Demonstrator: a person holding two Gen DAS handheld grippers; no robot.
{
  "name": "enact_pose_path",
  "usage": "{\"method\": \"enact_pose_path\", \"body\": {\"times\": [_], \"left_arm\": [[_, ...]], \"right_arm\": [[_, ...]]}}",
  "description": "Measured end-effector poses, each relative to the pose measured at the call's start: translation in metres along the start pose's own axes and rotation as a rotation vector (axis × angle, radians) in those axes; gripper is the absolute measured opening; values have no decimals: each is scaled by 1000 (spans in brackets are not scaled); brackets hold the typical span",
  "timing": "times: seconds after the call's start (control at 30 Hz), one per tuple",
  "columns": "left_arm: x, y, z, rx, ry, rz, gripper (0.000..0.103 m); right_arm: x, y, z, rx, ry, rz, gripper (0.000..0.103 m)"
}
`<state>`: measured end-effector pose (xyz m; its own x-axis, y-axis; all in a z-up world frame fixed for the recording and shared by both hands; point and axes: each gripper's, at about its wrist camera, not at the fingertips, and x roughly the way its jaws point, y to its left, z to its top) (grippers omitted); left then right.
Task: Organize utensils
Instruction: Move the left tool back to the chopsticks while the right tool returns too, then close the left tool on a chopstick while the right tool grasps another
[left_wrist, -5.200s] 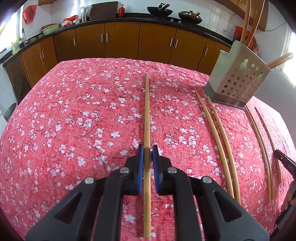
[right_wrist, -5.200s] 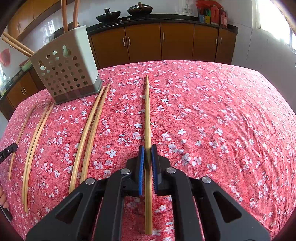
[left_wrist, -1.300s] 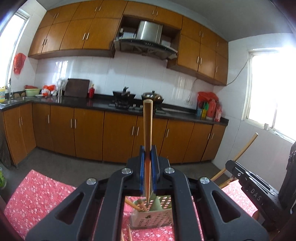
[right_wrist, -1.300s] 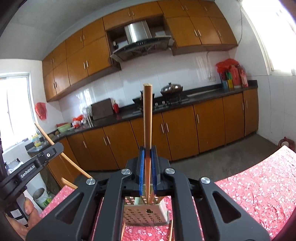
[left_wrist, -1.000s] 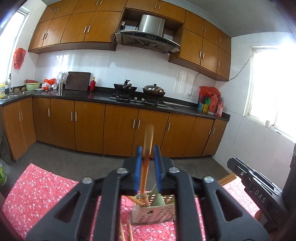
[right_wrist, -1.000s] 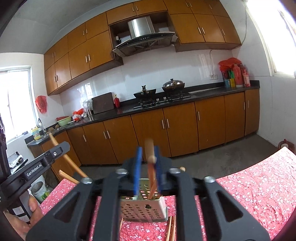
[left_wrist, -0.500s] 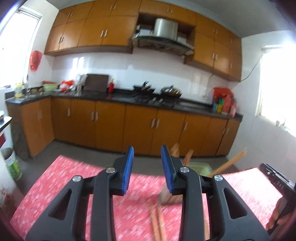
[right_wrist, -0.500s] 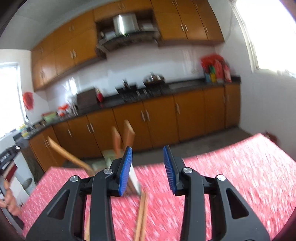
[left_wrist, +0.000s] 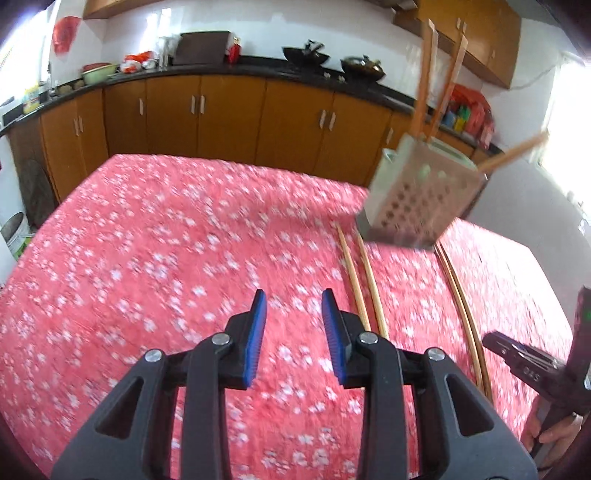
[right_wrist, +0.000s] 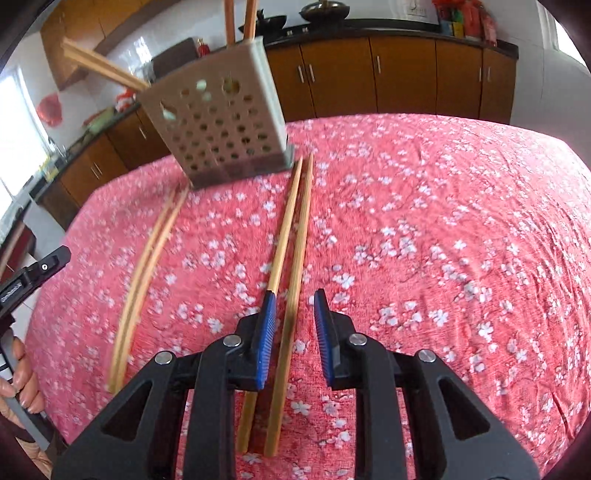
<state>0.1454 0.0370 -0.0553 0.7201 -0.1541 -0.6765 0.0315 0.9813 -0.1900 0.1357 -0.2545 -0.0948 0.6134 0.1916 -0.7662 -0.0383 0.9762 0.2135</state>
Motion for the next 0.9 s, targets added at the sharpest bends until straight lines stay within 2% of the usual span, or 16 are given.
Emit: {"method": "enact_pose_path", "body": {"times": [0.1, 0.2, 0.37, 0.5, 0.63, 0.73, 0.9], "left_arm": [[5, -10, -7, 22, 29, -32, 31], [10, -22, -11, 42, 56, -64, 29], [26, -43, -19, 89, 118, -99, 17], [37, -55, -29, 124, 161, -98, 14], [46, -62, -35, 151, 180, -63, 10], [48, -63, -34, 154, 166, -28, 9], [51, -50, -27, 140, 150, 30, 8]], "right_arm": [[6, -1, -6, -7, 14, -22, 7], [6, -11, -4, 31, -8, -88, 7], [4, -27, -2, 74, -17, -107, 7], [4, -29, -4, 61, -21, -110, 7], [1, -28, -4, 58, -23, -110, 7], [0, -30, -5, 52, -22, -110, 7], [-1, -27, -7, 33, -19, -105, 8]]}}
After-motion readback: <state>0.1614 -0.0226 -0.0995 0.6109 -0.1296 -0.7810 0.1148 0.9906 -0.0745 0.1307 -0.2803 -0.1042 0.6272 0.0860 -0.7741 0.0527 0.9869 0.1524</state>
